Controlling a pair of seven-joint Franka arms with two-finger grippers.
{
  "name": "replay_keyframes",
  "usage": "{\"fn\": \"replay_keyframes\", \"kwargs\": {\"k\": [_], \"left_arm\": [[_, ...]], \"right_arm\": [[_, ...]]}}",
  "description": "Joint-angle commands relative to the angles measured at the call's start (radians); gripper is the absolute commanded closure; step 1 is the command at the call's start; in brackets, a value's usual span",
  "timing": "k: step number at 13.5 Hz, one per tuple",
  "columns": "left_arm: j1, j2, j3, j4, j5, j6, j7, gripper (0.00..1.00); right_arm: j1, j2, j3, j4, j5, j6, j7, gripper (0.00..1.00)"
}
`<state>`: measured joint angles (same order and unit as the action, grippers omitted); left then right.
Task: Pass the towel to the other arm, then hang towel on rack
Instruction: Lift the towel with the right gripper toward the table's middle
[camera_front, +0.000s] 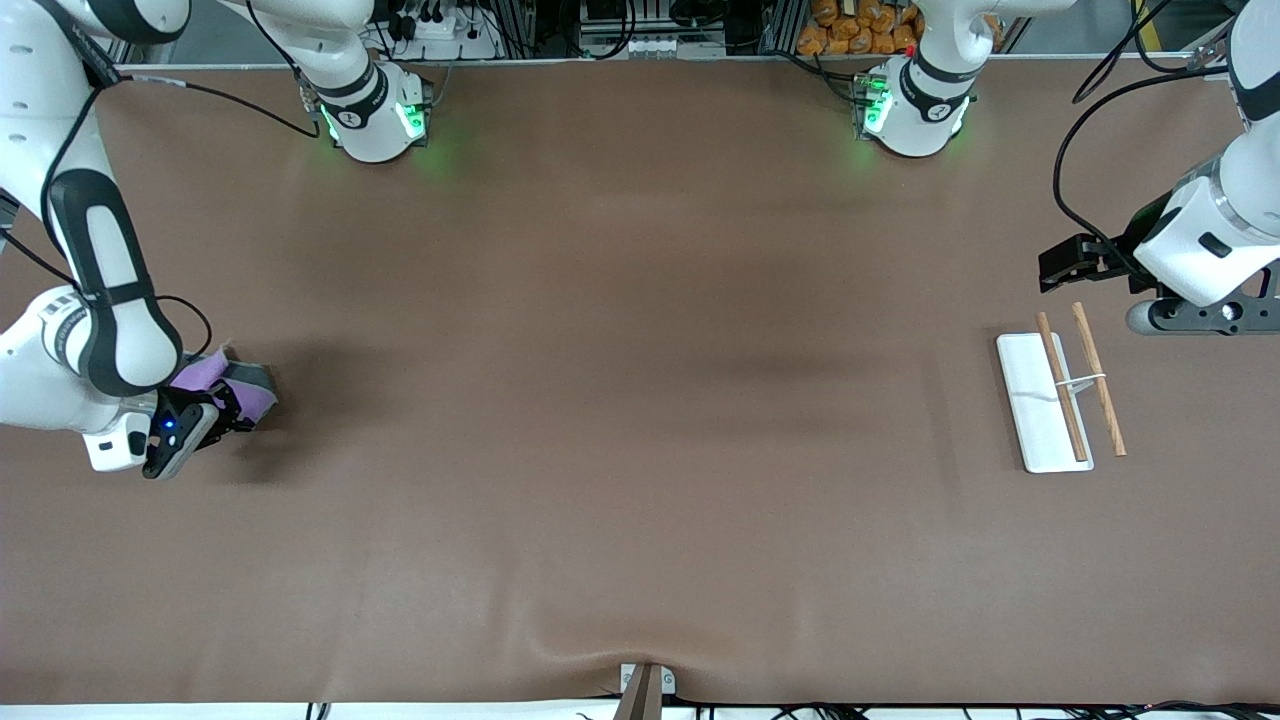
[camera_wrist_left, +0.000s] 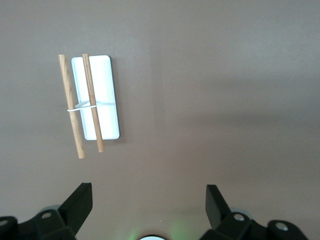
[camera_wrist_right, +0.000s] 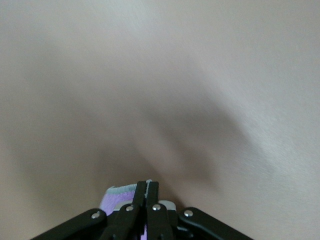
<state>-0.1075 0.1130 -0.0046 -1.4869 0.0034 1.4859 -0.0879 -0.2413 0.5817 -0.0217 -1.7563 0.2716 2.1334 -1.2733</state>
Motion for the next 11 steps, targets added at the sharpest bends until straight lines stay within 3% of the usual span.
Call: {"fn": "replay_keyframes", "kwargs": {"k": [1, 11], "left_arm": [[0.011, -0.001, 0.002, 0.008, -0.028, 0.013, 0.003, 0.00], [0.002, 0.011, 0.002, 0.007, -0.028, 0.030, 0.002, 0.00]], "right_arm": [[0.046, -0.089, -0.001, -0.022, 0.006, -0.073, 0.147, 1.00], [0.292, -0.309, 0.000, -0.020, 0.012, -0.300, 0.871, 1.00]]}}
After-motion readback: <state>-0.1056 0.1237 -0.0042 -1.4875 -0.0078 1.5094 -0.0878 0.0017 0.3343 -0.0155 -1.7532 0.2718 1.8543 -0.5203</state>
